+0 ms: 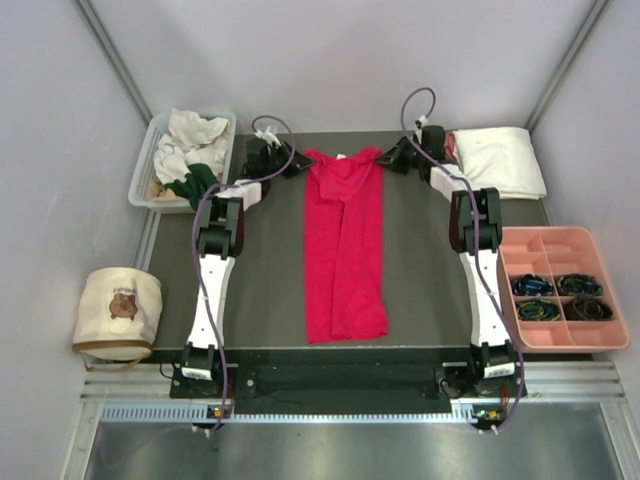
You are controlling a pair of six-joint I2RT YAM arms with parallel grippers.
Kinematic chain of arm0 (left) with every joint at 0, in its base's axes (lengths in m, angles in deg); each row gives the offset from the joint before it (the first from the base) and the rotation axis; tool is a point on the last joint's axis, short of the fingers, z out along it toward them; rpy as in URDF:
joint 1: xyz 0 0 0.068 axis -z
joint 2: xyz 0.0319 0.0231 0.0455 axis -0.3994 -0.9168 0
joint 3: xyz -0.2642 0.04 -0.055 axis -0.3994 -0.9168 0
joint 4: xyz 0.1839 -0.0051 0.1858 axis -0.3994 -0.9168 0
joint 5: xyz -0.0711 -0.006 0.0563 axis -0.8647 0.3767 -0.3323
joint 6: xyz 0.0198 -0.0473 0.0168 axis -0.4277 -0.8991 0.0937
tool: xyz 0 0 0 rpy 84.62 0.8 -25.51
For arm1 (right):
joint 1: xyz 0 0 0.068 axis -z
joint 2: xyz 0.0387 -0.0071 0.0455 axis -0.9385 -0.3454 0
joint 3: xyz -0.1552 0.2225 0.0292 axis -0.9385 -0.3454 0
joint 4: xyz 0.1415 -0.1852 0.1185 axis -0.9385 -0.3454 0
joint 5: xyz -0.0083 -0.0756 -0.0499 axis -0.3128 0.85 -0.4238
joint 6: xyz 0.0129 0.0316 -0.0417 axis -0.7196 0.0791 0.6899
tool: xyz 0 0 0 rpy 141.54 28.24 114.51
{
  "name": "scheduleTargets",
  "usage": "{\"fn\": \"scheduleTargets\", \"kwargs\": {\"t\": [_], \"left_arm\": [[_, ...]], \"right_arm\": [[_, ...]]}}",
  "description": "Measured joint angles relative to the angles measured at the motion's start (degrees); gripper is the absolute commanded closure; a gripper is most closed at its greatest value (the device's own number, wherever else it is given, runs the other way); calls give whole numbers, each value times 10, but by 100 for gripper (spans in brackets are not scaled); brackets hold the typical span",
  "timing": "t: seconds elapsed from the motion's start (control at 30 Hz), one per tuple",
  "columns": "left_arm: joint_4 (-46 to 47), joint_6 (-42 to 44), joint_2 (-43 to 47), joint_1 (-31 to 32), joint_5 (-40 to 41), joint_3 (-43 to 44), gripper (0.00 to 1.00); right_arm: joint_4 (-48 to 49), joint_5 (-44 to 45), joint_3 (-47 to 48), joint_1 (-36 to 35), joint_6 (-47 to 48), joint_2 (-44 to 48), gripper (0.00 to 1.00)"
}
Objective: Fold and stack the t-shirts
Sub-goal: Grab the bottom of the folded rectangular tshirt with both arms
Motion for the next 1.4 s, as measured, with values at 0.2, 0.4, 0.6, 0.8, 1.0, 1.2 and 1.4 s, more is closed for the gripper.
{"fn": "scheduleTargets", "kwargs": {"t": [0.2,0.4,0.6,0.8,1.0,1.2,1.4], "left_arm": [[17,-22,-24,0,4,28,96],[31,-37,-34,1,9,41,91],[52,-52,-34,0,9,41,26],[122,-72,-28,-8,10,38,1],[181,-97,0,-31,10,-31,1],[189,-79,99,-38,16,-194,1],[117,9,258,-3,72,-388,1]], "right_arm": [[6,-2,16,4,-4,0,100],[20,-3,16,10,-16,-1,95],[31,-3,27,14,-31,-6,28],[79,-8,-2,23,-36,-1,18],[115,-7,-89,43,-37,47,15],[106,13,-217,55,-3,136,12],[9,77,-340,29,74,271,10]]}}
